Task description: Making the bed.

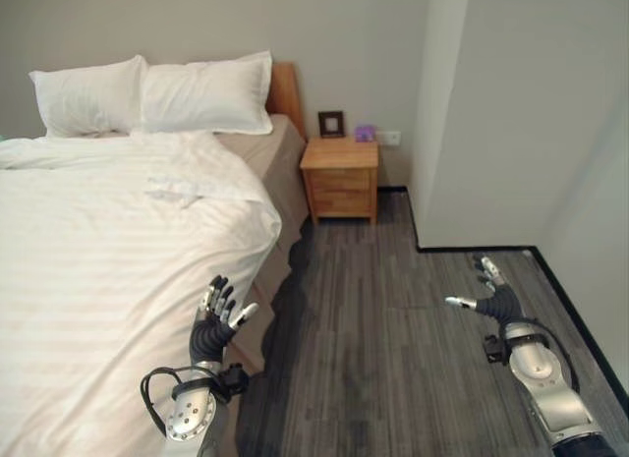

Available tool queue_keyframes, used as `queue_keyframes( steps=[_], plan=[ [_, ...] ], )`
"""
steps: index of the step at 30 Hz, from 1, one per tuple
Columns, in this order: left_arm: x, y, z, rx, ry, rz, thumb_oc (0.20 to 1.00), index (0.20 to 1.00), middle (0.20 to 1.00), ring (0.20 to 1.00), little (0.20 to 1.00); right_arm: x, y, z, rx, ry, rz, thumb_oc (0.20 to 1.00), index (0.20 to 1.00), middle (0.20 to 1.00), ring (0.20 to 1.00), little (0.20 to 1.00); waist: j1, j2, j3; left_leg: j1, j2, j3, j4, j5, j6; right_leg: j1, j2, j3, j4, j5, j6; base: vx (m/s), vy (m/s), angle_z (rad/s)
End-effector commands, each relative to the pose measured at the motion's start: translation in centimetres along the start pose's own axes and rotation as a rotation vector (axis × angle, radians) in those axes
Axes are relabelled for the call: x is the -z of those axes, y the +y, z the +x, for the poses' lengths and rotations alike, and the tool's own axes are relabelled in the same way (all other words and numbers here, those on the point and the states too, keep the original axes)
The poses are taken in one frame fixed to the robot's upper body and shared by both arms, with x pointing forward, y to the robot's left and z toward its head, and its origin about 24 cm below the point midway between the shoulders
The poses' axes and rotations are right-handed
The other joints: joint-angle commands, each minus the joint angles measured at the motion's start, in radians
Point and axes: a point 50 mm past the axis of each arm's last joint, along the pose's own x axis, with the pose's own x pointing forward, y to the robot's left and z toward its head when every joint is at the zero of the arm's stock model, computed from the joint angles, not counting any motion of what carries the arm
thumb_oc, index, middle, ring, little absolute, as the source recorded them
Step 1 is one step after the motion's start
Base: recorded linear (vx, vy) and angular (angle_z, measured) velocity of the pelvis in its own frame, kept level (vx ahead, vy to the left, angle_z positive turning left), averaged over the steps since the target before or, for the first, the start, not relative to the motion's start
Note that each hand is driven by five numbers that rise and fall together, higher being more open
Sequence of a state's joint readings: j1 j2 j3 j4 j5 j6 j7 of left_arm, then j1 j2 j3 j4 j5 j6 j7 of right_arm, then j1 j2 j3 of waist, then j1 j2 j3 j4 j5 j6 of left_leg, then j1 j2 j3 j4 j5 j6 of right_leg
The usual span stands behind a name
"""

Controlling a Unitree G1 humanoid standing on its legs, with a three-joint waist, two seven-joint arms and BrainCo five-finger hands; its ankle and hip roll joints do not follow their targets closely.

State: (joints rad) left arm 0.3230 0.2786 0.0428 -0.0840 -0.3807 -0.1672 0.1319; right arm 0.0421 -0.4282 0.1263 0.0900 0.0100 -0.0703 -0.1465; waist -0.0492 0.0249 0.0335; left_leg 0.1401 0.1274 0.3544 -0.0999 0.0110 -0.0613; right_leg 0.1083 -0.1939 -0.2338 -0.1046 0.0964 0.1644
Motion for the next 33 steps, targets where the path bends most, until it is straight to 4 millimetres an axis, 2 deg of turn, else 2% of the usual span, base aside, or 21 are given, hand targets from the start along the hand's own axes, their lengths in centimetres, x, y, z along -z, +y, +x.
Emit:
queue_keyframes(
  steps=[1,2,4,8,10,11,12,13,14,16,17,19,20,21,24,25,29,30,31,32,33],
  plan=[
    [-5.3,0.2,9.8,0.095,-0.139,0.442,1.000,1.000,1.000,1.000,1.000,4.7,-9.0,0.4,0.244,0.262,-0.083,1.000,1.000,1.000,1.000,1.000,0.006,-0.060,0.133,-0.087,-0.085,-0.237,0.013,-0.073,0.017,-0.162,0.057,0.081,0.165,-0.132,0.001,0.06,-0.016,0.25],
    [-5.5,-0.4,9.2,0.143,-0.152,0.398,1.000,1.000,1.000,1.000,1.000,4.1,-9.6,0.5,0.229,0.241,-0.136,1.000,1.000,1.000,1.000,1.000,0.011,-0.070,0.118,-0.084,-0.086,-0.237,0.013,-0.068,0.015,-0.126,0.067,0.091,0.105,-0.117,-0.007,0.00,0.008,0.29],
    [-4.3,-0.3,8.8,0.141,-0.107,0.377,1.000,1.000,1.000,1.000,1.000,3.6,-9.0,0.9,0.198,0.210,-0.148,1.000,1.000,1.000,1.000,1.000,0.014,-0.081,0.103,-0.078,-0.087,-0.230,0.013,-0.073,0.016,-0.094,0.071,0.087,0.056,-0.093,-0.004,0.00,0.016,0.28],
    [-2.9,-1.6,9.1,0.148,-0.071,0.402,1.000,1.000,1.000,1.000,1.000,2.9,-7.6,1.8,0.160,0.173,-0.167,1.000,1.000,1.000,1.000,1.000,0.016,-0.093,0.086,-0.065,-0.084,-0.225,0.013,-0.078,0.017,-0.064,0.071,0.089,0.035,-0.081,-0.001,0.00,0.048,-0.10],
    [-2.3,-2.2,9.1,0.145,-0.059,0.407,1.000,1.000,1.000,1.000,1.000,2.0,-6.2,2.4,0.153,0.120,-0.170,1.000,1.000,1.000,1.000,1.000,0.018,-0.094,0.089,-0.052,-0.082,-0.225,0.013,-0.082,0.026,-0.075,0.067,0.087,0.086,-0.089,0.004,-0.04,0.070,-0.13],
    [-2.3,-2.2,9.1,0.145,-0.059,0.408,1.000,1.000,1.000,1.000,1.000,2.0,-6.2,2.4,0.153,0.119,-0.170,1.000,1.000,1.000,1.000,1.000,0.018,-0.094,0.090,-0.052,-0.082,-0.225,0.013,-0.082,0.026,-0.077,0.066,0.088,0.090,-0.091,0.004,-0.05,0.090,-0.20],
    [-2.1,-2.1,9.1,0.128,-0.058,0.412,1.000,1.000,1.000,1.000,1.000,1.4,-5.4,2.9,0.151,0.089,-0.168,1.000,1.000,1.000,1.000,1.000,0.020,-0.091,0.103,-0.037,-0.082,-0.222,0.013,-0.086,0.036,-0.100,0.056,0.079,0.180,-0.092,0.016,-0.02,0.048,-0.15],
    [-2.1,-2.1,9.1,0.127,-0.058,0.412,1.000,1.000,1.000,1.000,1.000,1.4,-5.3,2.9,0.151,0.088,-0.168,1.000,1.000,1.000,1.000,1.000,0.020,-0.092,0.104,-0.036,-0.082,-0.221,0.013,-0.086,0.037,-0.103,0.055,0.080,0.186,-0.095,0.017,0.01,0.067,-0.05],
    [-2.1,-1.6,9.0,0.092,-0.063,0.408,1.000,1.000,1.000,1.000,1.000,0.5,-4.6,3.5,0.141,0.046,-0.157,1.000,1.000,1.000,1.000,1.000,0.023,-0.089,0.116,-0.011,-0.079,-0.213,0.013,-0.095,0.041,-0.128,0.042,0.067,0.261,-0.068,0.036,0.03,0.022,0.00],
    [-2.2,-1.5,9.0,0.075,-0.069,0.409,1.000,1.000,1.000,1.000,1.000,-0.1,-4.3,3.8,0.138,0.018,-0.144,1.000,1.000,1.000,1.000,1.000,0.023,-0.089,0.122,0.004,-0.077,-0.206,0.013,-0.101,0.041,-0.143,0.037,0.061,0.288,-0.058,0.044,0.12,-0.006,-0.07],
    [-2.7,-1.4,8.9,0.055,-0.102,0.414,1.000,1.000,1.000,1.000,1.000,-1.3,-4.1,4.1,0.138,-0.040,-0.130,1.000,1.000,1.000,1.000,1.000,0.026,-0.089,0.125,0.026,-0.071,-0.203,0.013,-0.114,0.037,-0.167,0.042,0.045,0.279,-0.065,0.037,0.17,-0.033,-0.11],
    [-3.0,-1.4,8.8,0.051,-0.120,0.413,1.000,1.000,1.000,1.000,1.000,-1.7,-4.1,4.1,0.141,-0.064,-0.121,1.000,1.000,1.000,1.000,1.000,0.027,-0.087,0.126,0.032,-0.069,-0.205,0.013,-0.121,0.033,-0.174,0.051,0.036,0.256,-0.073,0.029,0.19,-0.051,-0.07],
    [-3.6,-1.5,8.8,0.048,-0.152,0.412,1.000,1.000,1.000,1.000,1.000,-2.5,-4.2,4.2,0.148,-0.104,-0.107,1.000,1.000,1.000,1.000,1.000,0.027,-0.088,0.127,0.039,-0.073,-0.208,0.013,-0.126,0.032,-0.187,0.060,0.029,0.218,-0.073,0.019,0.43,-0.138,-0.03],
    [-4.5,-1.8,8.7,0.041,-0.200,0.406,1.000,1.000,1.000,1.000,1.000,-3.8,-4.2,4.4,0.148,-0.174,-0.101,1.000,1.000,1.000,1.000,1.000,0.019,-0.087,0.136,0.068,-0.069,-0.214,0.013,-0.148,0.020,-0.240,0.067,0.013,0.113,-0.038,0.015,0.45,-0.148,-0.03],
    [-4.8,-1.8,8.8,0.020,-0.223,0.406,1.000,1.000,1.000,1.000,1.000,-4.5,-4.0,4.5,0.156,-0.211,-0.132,1.000,1.000,1.000,1.000,1.000,0.013,-0.076,0.142,0.093,-0.048,-0.214,0.013,-0.165,0.002,-0.277,0.067,0.005,0.029,-0.002,0.027,0.33,-0.133,0.06],
    [-5.1,-1.9,9.3,-0.008,-0.242,0.416,1.000,1.000,1.000,1.000,1.000,-5.2,-4.1,4.5,0.172,-0.244,-0.139,1.000,1.000,1.000,1.000,1.000,0.008,-0.068,0.151,0.128,-0.019,-0.217,0.013,-0.190,-0.022,-0.347,0.043,-0.003,0.017,-0.002,0.047,0.42,-0.201,-0.06],
    [-4.3,-2.2,9.6,0.000,-0.212,0.442,1.000,1.000,1.000,1.000,1.000,-5.7,-4.0,4.0,0.139,-0.276,-0.179,1.000,1.000,1.000,1.000,1.000,-0.012,-0.075,0.129,0.181,0.005,-0.234,0.013,-0.231,-0.044,-0.332,0.043,0.023,0.017,0.022,0.043,0.52,-0.271,0.10],
    [-3.2,-1.6,8.5,-0.007,-0.177,0.417,1.000,1.000,1.000,1.000,1.000,-5.8,-4.4,3.5,0.130,-0.296,-0.291,1.000,1.000,1.000,1.000,1.000,-0.029,-0.056,0.110,0.217,0.051,-0.241,0.058,-0.183,-0.062,-0.304,0.065,0.049,0.030,0.034,0.019,0.82,-0.369,0.37],
    [-2.5,-1.2,7.8,-0.017,-0.153,0.400,1.000,1.000,1.000,1.000,1.000,-5.8,-4.5,3.2,0.125,-0.304,-0.357,1.000,1.000,1.000,1.000,1.000,-0.032,-0.038,0.110,0.189,0.087,-0.240,0.165,-0.138,-0.068,-0.278,0.085,0.050,0.041,0.020,-0.004,0.95,-0.503,0.55],
    [-1.6,-0.6,7.0,-0.040,-0.117,0.375,1.000,1.000,1.000,1.000,1.000,-6.3,-4.9,2.8,0.139,-0.339,-0.431,1.000,1.000,1.000,1.000,1.000,-0.023,-0.032,0.116,0.076,0.129,-0.262,0.439,0.029,-0.061,-0.204,0.119,0.046,0.044,-0.019,-0.062,0.48,-0.325,0.38],
    [-1.6,-0.6,7.0,-0.040,-0.118,0.375,1.000,1.000,1.000,1.000,1.000,-6.3,-4.9,2.8,0.140,-0.339,-0.430,1.000,1.000,1.000,1.000,1.000,-0.027,-0.035,0.114,0.067,0.127,-0.267,0.445,0.030,-0.061,-0.208,0.115,0.043,0.043,-0.017,-0.063,0.63,-0.507,0.37]
  ],
)
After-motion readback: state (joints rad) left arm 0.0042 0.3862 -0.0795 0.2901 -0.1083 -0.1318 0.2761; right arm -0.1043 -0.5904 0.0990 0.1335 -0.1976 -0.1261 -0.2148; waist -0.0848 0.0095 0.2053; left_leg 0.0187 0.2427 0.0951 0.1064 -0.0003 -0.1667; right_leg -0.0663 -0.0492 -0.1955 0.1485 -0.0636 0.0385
